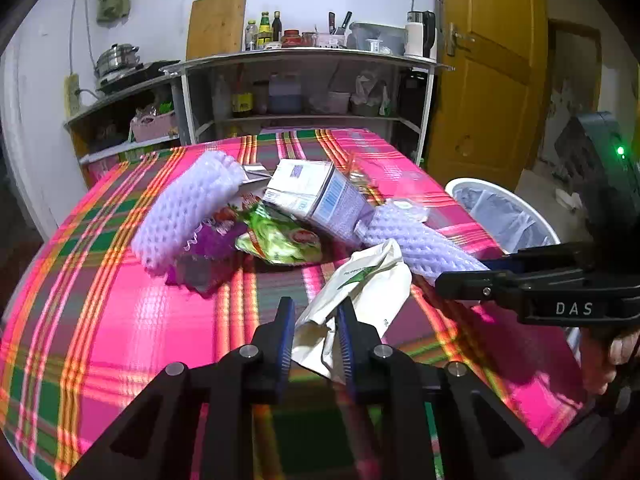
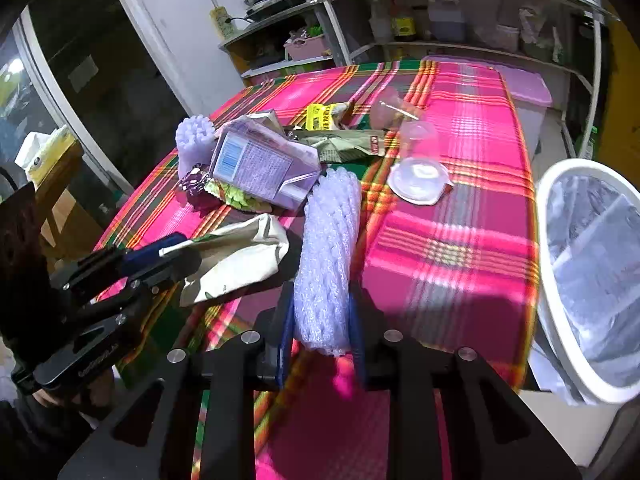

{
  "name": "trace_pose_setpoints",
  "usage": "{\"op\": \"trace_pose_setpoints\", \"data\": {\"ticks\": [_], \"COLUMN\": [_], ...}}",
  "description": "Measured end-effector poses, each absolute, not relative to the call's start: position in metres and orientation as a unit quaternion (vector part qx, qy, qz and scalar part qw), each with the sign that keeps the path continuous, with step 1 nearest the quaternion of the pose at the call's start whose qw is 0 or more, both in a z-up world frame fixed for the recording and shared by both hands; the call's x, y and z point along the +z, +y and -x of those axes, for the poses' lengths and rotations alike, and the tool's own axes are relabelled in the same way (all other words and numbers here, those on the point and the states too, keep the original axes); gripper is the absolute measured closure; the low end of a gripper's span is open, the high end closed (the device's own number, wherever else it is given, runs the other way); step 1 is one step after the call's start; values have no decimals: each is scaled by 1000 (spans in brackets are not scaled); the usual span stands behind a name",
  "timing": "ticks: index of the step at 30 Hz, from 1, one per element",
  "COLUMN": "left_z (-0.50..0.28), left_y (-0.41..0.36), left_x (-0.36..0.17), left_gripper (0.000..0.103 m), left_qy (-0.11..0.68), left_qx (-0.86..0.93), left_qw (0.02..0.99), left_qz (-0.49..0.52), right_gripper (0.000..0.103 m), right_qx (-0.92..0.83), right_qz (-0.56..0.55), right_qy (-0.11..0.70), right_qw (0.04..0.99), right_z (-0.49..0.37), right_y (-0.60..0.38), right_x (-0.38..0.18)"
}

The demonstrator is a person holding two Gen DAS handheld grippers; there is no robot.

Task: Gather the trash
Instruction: 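Carry both items over the white bin and open both tools to drop them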

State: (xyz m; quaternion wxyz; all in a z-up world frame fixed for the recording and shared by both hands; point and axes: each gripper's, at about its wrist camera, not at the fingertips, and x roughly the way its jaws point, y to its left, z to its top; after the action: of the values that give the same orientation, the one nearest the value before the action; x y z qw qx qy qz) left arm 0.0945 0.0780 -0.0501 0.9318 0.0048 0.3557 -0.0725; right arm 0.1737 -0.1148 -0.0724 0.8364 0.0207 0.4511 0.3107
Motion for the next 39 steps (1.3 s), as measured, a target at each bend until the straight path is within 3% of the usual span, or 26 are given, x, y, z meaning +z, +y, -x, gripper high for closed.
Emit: {"op": "trace_pose_setpoints", "data": {"ticks": [17,39], "left_z": [-76,-155], "left_y": [35,-82], "left_x": [-20,-21], "left_gripper": [82,82], "left_qy": [337,349], "left_qx": [-91,-179], "left_qw": [936,920], "left_qz": [39,-4], "right_gripper": [78,78], "right_qx": [250,126], "right_qz": [-46,-102], "right_qy": [406,413], "right_qw": [878,896], "right_z": [-138,-164], "right_y": [-195,-302], "right_x": [-47,-64]}}
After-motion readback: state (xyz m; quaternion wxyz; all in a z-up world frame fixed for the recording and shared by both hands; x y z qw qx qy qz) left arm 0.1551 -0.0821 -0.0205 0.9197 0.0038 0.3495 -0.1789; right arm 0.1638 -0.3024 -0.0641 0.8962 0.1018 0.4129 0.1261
